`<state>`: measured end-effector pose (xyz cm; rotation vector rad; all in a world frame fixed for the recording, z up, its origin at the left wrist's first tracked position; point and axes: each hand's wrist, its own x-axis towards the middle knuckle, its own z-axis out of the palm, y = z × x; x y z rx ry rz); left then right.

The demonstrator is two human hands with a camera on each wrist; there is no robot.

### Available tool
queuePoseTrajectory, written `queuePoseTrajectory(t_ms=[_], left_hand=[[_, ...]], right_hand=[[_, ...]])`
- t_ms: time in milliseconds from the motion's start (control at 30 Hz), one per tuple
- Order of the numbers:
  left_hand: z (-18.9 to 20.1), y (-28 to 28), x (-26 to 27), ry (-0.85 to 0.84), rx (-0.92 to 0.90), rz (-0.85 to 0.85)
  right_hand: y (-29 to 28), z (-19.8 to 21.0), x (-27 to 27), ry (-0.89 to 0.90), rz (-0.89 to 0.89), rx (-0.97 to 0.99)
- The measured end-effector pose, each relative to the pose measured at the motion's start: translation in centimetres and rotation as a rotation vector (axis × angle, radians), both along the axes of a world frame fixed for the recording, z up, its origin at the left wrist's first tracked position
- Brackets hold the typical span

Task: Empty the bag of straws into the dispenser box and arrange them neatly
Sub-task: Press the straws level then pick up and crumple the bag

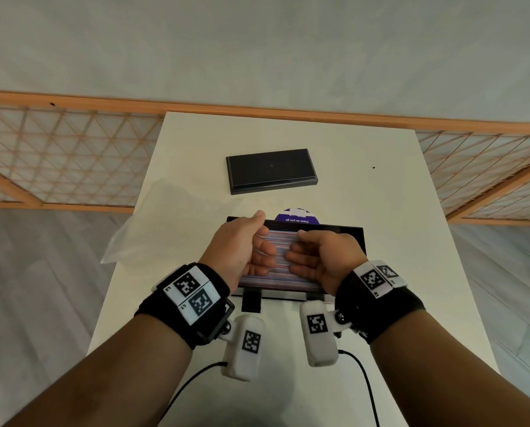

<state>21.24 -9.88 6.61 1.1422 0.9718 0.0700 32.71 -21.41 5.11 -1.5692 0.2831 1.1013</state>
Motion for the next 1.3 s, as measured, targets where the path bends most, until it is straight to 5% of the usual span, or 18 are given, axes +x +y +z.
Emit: queuePoseTrajectory(t_ms=[867,1300], left_hand=[[-1.9,-0.3,2.4,0.352,0.090,-0.380],[-2.2,-0.3,2.6,0.375,0.116,-0.372]], right_hand=[[0.1,-0.2,0.3,0.028,0.197,-0.036],[0.6,-0.8,0.5,0.082,0.025,0.086]])
